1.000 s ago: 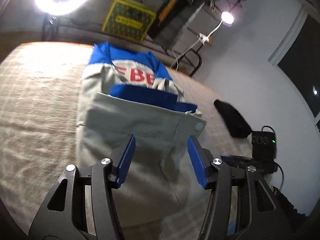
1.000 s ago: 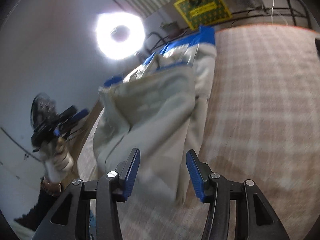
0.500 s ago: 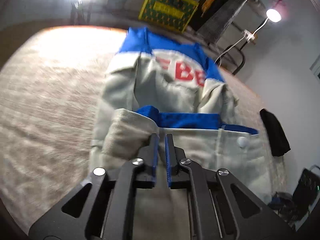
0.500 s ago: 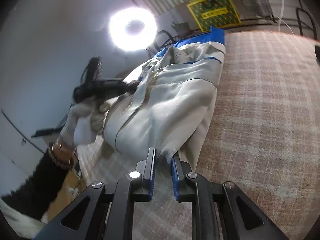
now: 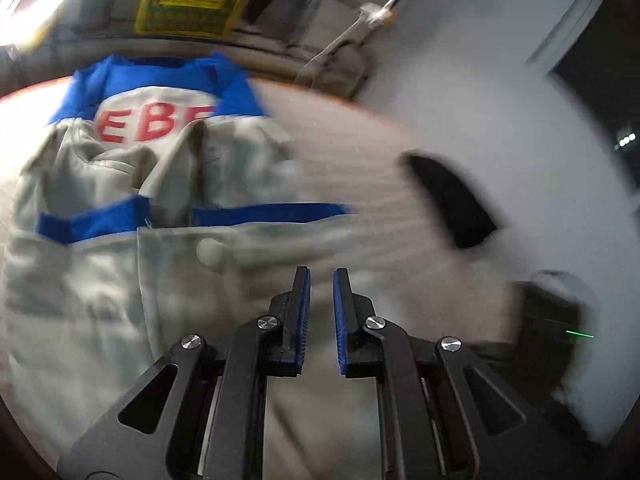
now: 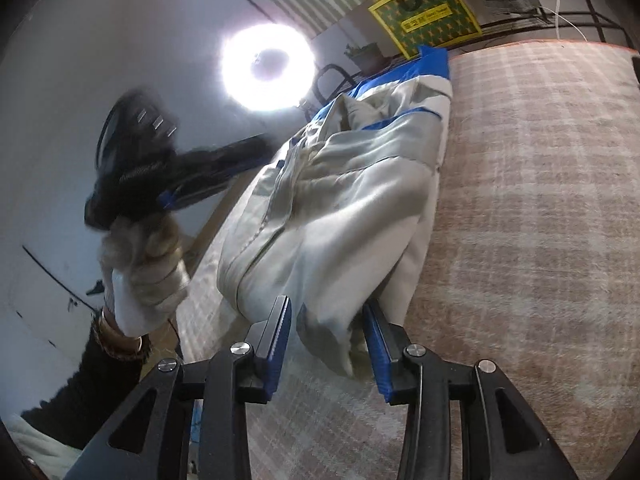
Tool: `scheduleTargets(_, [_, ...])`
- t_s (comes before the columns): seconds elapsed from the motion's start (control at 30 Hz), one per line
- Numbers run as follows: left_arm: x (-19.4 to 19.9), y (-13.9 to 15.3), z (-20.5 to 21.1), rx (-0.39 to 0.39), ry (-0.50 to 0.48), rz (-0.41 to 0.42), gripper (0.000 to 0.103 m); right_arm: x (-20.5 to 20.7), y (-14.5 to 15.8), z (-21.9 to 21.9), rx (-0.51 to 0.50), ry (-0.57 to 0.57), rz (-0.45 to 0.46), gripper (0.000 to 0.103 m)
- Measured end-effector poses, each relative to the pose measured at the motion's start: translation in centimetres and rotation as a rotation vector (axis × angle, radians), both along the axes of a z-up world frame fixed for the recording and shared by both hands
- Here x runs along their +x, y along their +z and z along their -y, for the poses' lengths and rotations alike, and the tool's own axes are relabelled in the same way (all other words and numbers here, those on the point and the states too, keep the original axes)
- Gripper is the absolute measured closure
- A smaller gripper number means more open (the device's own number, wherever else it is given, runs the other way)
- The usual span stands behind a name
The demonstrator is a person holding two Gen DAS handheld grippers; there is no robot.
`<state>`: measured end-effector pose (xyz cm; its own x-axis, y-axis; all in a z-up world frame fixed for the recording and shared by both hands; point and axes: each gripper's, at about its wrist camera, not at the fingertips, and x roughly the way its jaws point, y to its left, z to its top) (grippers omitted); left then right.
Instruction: Fold large clothes
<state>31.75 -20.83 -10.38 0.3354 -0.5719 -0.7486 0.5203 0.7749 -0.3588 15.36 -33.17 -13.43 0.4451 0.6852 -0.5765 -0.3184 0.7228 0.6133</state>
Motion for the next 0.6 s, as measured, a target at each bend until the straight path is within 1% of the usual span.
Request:
scheduleTargets(0.03, [0.5,-0.9,0.1,0.082,0.049,0.036,0.095,-0.1,0.0,-0.2,-0.009,0.008,0.003,0.078])
scheduleTargets(0.07, [1.6,-2.6,0.0,0.120,0.089,0.013,0.101,-0.4,0.1,-0.5,-0.031,0.011,0.011,0.083])
scheduleTargets(0.1, [2.6,-3.9,-0.7,0.059,0.103,-0.060,0.101,-1.0,0.3,-0.9,-0.059,0.018,0.031,0.086])
scheduleTargets(0.13, [3.0,-4.2,-1.3,0.006,0.110,-0.083,0.100,-1.7,0.4,-1.4,-0.096,0.028,0.050,0.088])
scheduleTargets(0.17, [3.1,-4.3,-1.6,-0.011,0.108,-0.088,0.100,-2.1,0.3,-1.5,-0.116,0.029,0.059,0.089])
scheduleTargets(0.2, [3.0,-4.2,-1.6,-0.008,0.107,-0.084,0.100,-2.6,0.0,-1.6,-0.129,0.026,0.056,0.089])
scheduleTargets(0.27, [2.5,-3.6,-1.2,0.018,0.103,-0.053,0.101,-2.4,-0.3,-1.1,-0.113,0.017,0.032,0.090])
scheduleTargets(0.3, [2.3,-3.1,-1.5,0.004,0.098,-0.055,0.101,-2.0,-0.3,-0.9,-0.099,0.007,0.008,0.089])
scheduleTargets(0.33, [2.1,-2.5,-2.0,-0.026,0.094,-0.056,0.101,-1.7,-0.1,-0.8,-0.099,0.006,-0.003,0.086])
scheduleTargets(0.37, [1.5,-1.0,-3.4,-0.090,0.103,-0.044,0.101,-1.8,0.4,-0.7,-0.127,0.000,0.006,0.081])
scheduleTargets(0.4, [1.0,-0.2,-4.9,-0.127,0.107,-0.032,0.101,-2.0,1.0,-0.7,-0.163,-0.013,0.027,0.078])
scheduleTargets(0.43, [0.4,1.2,-6.4,-0.159,0.111,-0.009,0.100,-2.2,1.7,-0.6,-0.193,-0.024,0.054,0.071])
scheduleTargets(0.47, [-0.3,2.6,-8.2,-0.176,0.123,0.028,0.100,-2.4,2.5,-0.5,-0.216,-0.036,0.084,0.069])
scheduleTargets(0.5, [-1.1,3.9,-10.3,-0.176,0.147,0.068,0.100,-2.6,3.3,-0.4,-0.244,-0.055,0.121,0.069])
scheduleTargets(0.57, [-1.9,5.4,-13.7,-0.169,0.190,0.126,0.100,-2.3,5.0,-0.6,-0.292,-0.069,0.193,0.069])
scheduleTargets(0.6, [-2.3,5.8,-15.4,-0.160,0.220,0.143,0.100,-1.9,5.6,-0.8,-0.298,-0.072,0.215,0.069])
